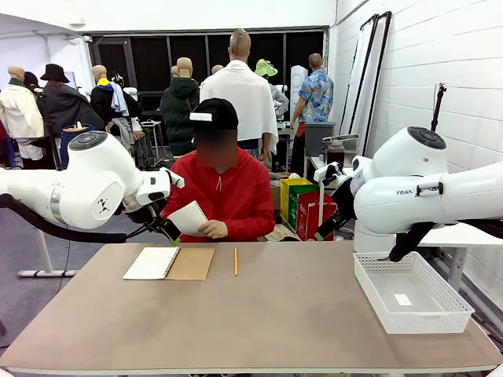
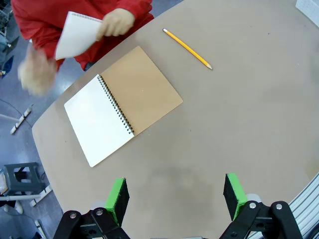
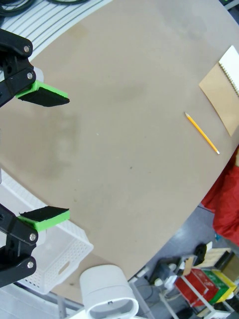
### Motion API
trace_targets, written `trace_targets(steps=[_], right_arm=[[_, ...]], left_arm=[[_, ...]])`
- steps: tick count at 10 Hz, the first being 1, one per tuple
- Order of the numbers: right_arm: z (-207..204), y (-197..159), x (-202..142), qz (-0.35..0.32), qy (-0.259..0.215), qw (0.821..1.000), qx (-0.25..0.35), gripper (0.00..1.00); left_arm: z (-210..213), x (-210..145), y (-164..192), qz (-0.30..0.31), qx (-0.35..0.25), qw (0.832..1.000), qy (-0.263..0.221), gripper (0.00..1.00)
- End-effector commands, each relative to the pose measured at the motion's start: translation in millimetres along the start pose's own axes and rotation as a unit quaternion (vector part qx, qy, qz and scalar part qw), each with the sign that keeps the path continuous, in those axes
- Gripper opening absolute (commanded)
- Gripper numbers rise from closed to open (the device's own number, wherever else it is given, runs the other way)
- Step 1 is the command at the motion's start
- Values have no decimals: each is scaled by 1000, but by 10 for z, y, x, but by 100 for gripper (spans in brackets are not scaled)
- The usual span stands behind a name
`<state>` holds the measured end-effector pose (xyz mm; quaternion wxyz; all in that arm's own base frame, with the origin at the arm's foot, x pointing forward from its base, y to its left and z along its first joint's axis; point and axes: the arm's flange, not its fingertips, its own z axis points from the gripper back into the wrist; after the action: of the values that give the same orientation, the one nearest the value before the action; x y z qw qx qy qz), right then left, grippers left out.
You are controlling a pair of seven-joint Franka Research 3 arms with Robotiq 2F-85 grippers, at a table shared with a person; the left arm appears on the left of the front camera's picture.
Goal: Sort the paper based on its condition.
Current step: If a person hands you a paper, place it in the Organizing basket , and if it's crumpled, put it in the Trash can.
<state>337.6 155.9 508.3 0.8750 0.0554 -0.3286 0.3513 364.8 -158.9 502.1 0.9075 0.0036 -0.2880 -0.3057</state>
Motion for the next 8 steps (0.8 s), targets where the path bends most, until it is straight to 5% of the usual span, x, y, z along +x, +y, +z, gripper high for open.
trace_targets(steps=[1, 8], right_arm=[[-1, -1, 7, 2, -2, 1000, -3, 100], [-1, -1, 7, 2, -2, 1000, -3, 100]], left_arm=[[-16, 2, 7, -3, -2, 1000, -2, 100], [-16, 2, 7, -3, -2, 1000, -2, 100]])
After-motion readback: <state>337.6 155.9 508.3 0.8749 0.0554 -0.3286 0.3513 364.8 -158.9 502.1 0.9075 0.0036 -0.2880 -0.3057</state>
